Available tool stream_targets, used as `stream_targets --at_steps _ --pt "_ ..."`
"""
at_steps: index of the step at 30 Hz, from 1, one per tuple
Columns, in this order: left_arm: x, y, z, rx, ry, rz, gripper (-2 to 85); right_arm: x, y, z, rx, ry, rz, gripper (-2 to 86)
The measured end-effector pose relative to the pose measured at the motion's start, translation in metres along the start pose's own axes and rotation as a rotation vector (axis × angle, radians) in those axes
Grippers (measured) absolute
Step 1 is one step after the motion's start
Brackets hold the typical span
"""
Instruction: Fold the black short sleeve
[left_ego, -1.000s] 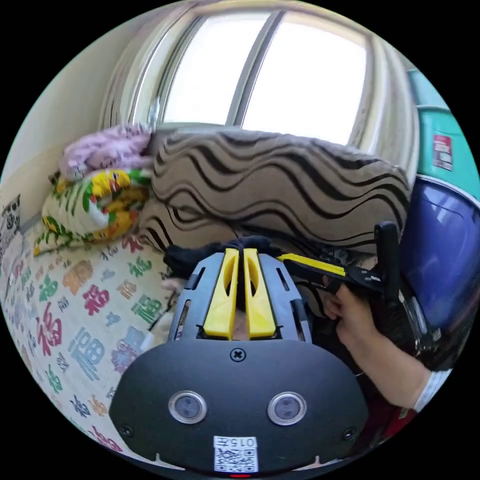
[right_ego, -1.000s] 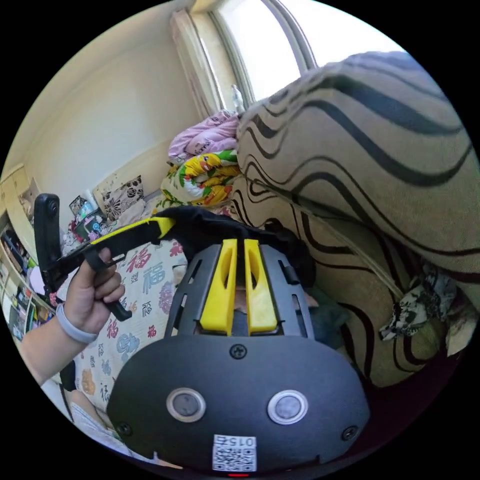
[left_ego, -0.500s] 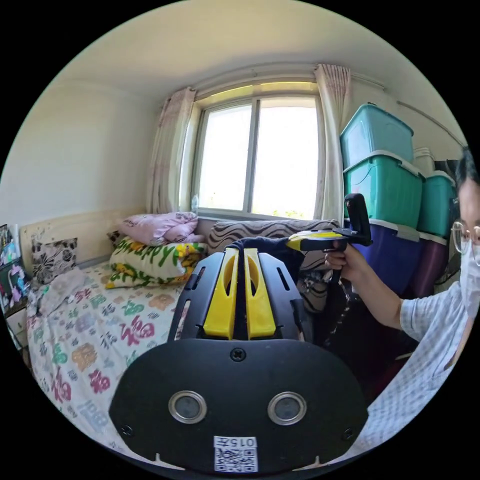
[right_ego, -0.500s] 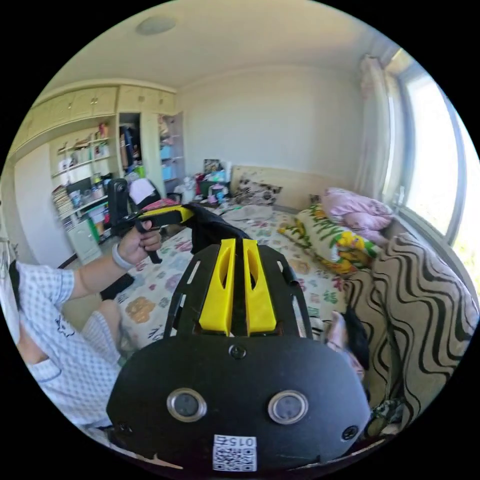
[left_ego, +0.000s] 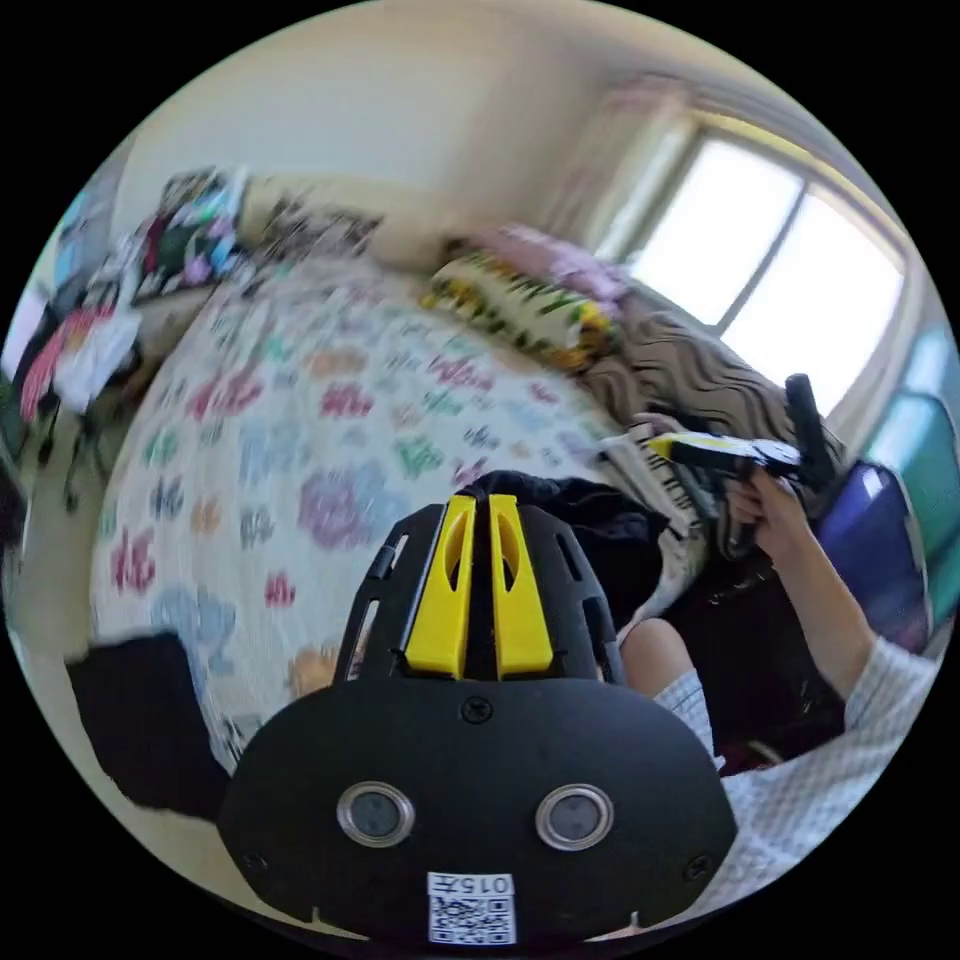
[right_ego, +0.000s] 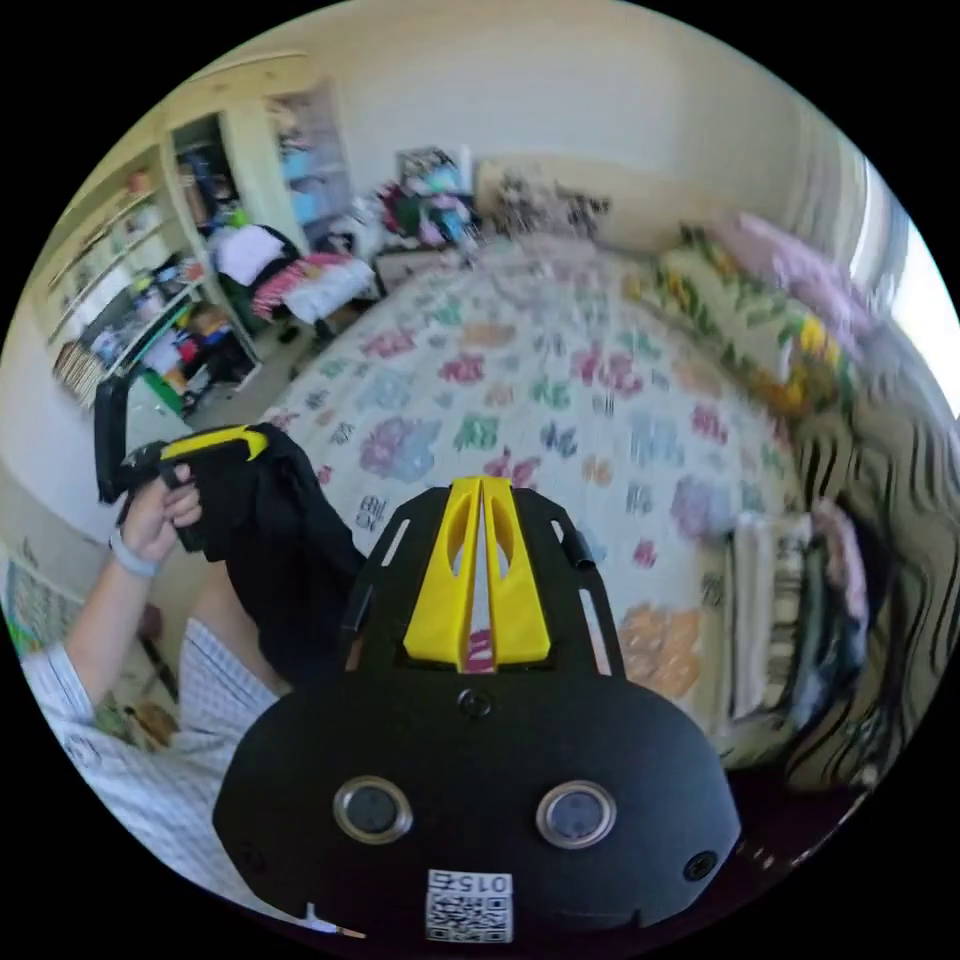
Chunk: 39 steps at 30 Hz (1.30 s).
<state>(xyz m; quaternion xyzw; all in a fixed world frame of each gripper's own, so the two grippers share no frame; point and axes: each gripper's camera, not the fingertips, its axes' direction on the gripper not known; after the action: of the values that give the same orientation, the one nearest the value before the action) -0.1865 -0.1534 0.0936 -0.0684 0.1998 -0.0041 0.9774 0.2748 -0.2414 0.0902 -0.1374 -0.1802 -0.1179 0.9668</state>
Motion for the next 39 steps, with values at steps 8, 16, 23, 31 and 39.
stream_targets --at_steps 8,16,23,31,39 --pt "-0.122 0.122 0.071 -0.197 0.060 -0.352 11.7 -0.015 0.048 0.161 -0.257 -0.193 0.020 10.0" --pt "-0.134 0.110 0.139 -0.377 0.113 -0.341 7.6 -0.021 0.011 0.243 -0.381 -0.133 0.074 4.8" --pt "-0.138 0.108 0.072 -0.273 0.132 -0.202 0.0 0.043 0.059 0.184 -0.123 -0.312 0.299 -0.7" --pt "-0.151 0.132 0.066 -0.440 -0.052 -0.223 1.7 0.071 0.137 0.171 -0.144 -0.193 0.459 -0.5" --pt "-0.141 0.083 0.061 -0.274 -0.090 -0.124 8.3 -0.001 0.022 0.223 -0.141 -0.228 0.060 7.6"
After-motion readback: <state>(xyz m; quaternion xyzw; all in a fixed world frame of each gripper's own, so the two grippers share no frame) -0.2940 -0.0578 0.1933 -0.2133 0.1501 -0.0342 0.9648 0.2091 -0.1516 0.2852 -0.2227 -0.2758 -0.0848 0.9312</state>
